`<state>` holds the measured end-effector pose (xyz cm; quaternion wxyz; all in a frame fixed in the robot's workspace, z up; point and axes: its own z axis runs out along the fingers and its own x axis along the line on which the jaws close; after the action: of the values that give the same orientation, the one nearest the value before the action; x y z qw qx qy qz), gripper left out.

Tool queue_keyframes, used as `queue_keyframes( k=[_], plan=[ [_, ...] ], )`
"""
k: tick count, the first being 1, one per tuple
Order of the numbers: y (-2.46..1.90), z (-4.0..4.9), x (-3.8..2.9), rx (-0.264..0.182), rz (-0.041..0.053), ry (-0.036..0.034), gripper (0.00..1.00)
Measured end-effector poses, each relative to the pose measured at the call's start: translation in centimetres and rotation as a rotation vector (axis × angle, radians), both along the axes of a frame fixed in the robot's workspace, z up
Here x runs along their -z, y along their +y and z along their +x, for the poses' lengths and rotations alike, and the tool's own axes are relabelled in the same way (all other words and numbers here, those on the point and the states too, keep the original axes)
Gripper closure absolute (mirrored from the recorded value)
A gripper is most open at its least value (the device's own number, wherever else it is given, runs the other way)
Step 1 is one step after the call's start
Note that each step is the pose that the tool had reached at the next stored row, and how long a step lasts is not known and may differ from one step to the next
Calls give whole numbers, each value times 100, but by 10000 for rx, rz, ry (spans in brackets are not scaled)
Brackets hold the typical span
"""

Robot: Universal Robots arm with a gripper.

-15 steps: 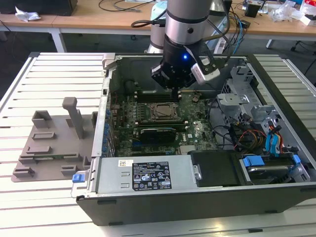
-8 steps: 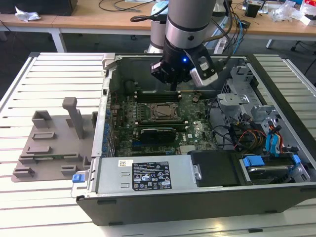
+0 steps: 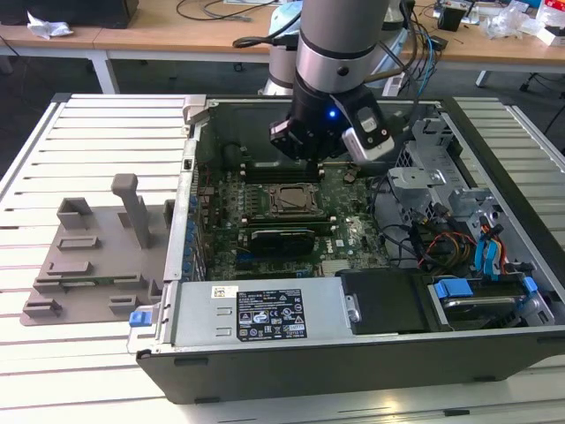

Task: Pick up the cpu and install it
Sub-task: 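Install the second cpu locking lever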

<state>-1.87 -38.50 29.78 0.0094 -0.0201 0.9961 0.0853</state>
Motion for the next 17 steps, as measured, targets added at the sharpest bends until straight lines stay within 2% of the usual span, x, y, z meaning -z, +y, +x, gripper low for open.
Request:
queue_keyframes(
  k=[2,3,4,5,9,17],
  plan=[
    [-61,-5,3,0,-8,1,89],
    [-147,-15,9,1,15,1,89],
    [-192,-21,15,0,31,0,89],
    [-212,-22,23,0,33,1,89],
    [-251,-23,73,2,33,1,89],
    [-263,-23,167,0,33,1,89]
  ],
)
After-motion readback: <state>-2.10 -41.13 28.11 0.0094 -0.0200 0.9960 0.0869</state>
